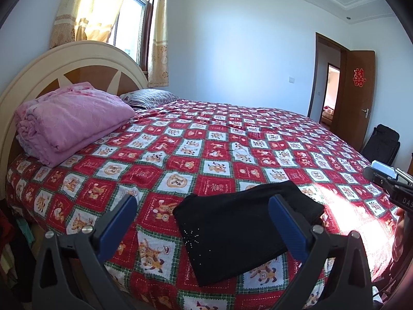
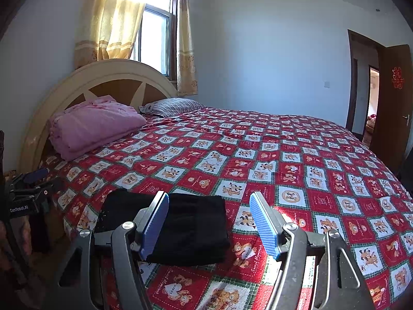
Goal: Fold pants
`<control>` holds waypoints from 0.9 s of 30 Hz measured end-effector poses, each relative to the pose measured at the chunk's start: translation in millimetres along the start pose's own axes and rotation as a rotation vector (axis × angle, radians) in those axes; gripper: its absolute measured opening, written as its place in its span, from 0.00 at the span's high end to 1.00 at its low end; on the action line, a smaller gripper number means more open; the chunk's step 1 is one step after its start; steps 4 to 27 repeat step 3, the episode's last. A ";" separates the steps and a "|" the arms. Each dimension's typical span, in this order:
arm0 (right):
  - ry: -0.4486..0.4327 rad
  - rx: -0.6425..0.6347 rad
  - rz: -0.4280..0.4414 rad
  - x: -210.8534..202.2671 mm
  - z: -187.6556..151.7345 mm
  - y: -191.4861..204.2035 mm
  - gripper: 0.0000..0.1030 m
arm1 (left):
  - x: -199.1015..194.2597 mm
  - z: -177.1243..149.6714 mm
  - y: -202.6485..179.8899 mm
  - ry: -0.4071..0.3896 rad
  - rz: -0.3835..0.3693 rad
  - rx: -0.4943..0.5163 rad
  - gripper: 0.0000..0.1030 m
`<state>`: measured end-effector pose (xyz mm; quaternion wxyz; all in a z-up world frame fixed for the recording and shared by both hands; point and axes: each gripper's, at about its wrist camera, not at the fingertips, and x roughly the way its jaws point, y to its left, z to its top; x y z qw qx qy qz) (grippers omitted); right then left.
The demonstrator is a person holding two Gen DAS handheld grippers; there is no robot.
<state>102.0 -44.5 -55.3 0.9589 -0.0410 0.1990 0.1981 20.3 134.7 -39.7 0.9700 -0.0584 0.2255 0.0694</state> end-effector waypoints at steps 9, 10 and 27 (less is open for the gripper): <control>-0.001 -0.002 0.000 -0.4 0.2 0.4 0.35 | 0.4 -1.0 -0.4 -0.002 0.000 0.005 0.00; -0.001 -0.002 0.000 -0.4 0.2 0.4 0.35 | 0.4 -1.0 -0.4 -0.002 0.000 0.005 0.00; -0.001 -0.002 0.000 -0.4 0.2 0.4 0.35 | 0.4 -1.0 -0.4 -0.002 0.000 0.005 0.00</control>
